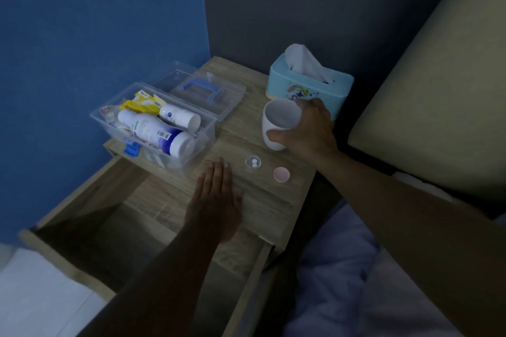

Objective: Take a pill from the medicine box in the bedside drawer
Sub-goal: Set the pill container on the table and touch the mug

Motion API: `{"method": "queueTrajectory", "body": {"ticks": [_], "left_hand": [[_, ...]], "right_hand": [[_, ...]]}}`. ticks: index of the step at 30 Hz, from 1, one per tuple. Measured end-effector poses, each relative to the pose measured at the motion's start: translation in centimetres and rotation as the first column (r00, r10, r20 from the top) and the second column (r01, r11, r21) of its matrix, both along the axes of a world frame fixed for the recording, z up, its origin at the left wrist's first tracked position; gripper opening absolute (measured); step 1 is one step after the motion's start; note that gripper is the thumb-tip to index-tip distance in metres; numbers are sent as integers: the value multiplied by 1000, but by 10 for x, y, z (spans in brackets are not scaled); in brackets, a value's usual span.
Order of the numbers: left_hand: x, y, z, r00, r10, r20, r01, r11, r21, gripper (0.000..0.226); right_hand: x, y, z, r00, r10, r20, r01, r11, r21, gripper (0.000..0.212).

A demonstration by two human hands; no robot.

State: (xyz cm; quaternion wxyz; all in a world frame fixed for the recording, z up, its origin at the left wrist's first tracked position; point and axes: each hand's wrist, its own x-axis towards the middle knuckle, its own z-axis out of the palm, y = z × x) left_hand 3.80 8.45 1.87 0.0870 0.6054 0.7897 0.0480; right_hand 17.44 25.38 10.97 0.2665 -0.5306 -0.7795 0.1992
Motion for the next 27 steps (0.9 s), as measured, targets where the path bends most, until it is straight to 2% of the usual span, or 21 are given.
{"method": "queueTrajectory", "body": {"ticks": [11,17,20,23,25,27], "left_hand": [[-1,0,-5,999,6,38,-6,1000,23,69],[-3,4,-3,998,17,58,-14,998,-65,72],[-8,5,3,995,-2,101,11,996,-92,74],[-19,-1,10,984,-54,170,73,991,-109,77],[-23,-16,12,974,-75,213,82,996,-24,75],[-27,-35,13,970,-51,239,25,994,110,65]], "right_hand": [[-3,-11,-9,999,-40,18,41,999,-17,77],[-2,-12,-7,998,1,67,3,998,-64,79],[-5,-12,-5,992,20,124,-7,995,-101,91],[-12,-22,-3,971,68,231,-61,997,-40,123],[-24,-34,-2,974,134,183,-150,986,76,114],[-39,-47,-1,972,220,80,-232,954,191,89]]}}
